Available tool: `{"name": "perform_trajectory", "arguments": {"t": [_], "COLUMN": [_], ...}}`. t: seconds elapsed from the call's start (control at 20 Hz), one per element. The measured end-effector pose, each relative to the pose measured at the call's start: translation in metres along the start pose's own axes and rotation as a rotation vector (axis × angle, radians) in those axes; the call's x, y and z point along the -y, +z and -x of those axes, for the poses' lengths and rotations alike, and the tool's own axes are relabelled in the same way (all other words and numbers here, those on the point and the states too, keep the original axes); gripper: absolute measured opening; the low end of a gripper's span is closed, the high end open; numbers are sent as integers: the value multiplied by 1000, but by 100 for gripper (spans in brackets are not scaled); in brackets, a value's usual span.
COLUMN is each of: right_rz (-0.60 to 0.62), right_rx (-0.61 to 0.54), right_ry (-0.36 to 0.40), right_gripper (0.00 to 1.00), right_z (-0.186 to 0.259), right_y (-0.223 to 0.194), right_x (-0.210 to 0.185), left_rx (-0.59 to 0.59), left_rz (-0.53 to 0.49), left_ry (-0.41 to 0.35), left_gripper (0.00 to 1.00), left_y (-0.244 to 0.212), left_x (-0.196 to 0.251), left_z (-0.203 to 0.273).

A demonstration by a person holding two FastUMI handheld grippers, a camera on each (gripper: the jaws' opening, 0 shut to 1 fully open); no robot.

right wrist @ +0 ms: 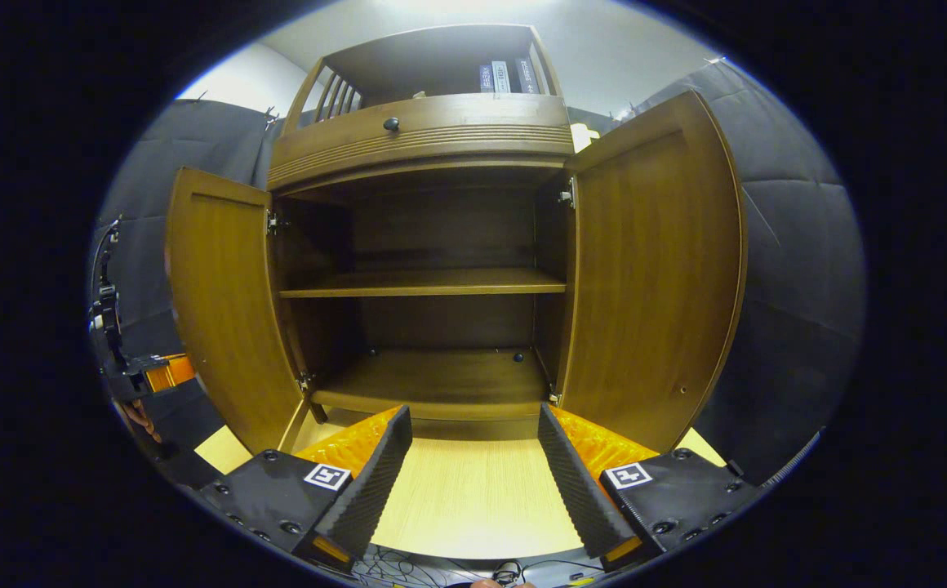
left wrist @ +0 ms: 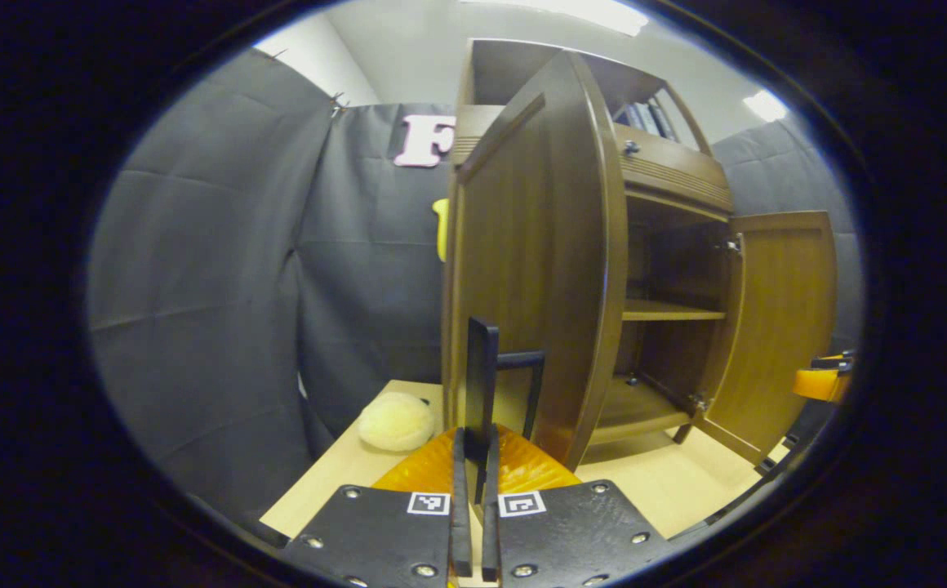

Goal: Open the right door of the double-door shoe cabinet with the right hand, and open the left door with the left hand.

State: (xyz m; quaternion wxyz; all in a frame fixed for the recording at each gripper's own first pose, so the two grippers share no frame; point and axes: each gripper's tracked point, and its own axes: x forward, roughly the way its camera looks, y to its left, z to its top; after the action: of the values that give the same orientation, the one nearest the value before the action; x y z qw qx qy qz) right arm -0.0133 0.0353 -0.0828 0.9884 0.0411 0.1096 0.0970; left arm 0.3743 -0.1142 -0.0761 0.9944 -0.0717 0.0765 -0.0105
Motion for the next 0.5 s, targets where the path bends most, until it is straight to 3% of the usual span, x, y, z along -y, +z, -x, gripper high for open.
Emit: {"name": "perform_trajectory", "arguments": {"t": [0.15,0.35,0.4,0.5], "right_rz": [8,10,6,1], "right_rx": [0,-8,-7,-3], "right_ry": [2,-10,-17,-29], "right_gripper": [94,94,98,94], "right_z": [-3,-7,-7,-8], "right_y": [2,4,5,10], "right_x": [-1,2,3,6], "left_rx": [27,27,24,20], "left_rz": [-1,-56,-48,-17], "left_ry": [1,-100,-122,-160], "left_gripper": [6,7,7,7], "left_y": [1,-3,-2,0], "left_x": [-7,-8,-12,-20], "left_z": [2,-3,-3,-3]}}
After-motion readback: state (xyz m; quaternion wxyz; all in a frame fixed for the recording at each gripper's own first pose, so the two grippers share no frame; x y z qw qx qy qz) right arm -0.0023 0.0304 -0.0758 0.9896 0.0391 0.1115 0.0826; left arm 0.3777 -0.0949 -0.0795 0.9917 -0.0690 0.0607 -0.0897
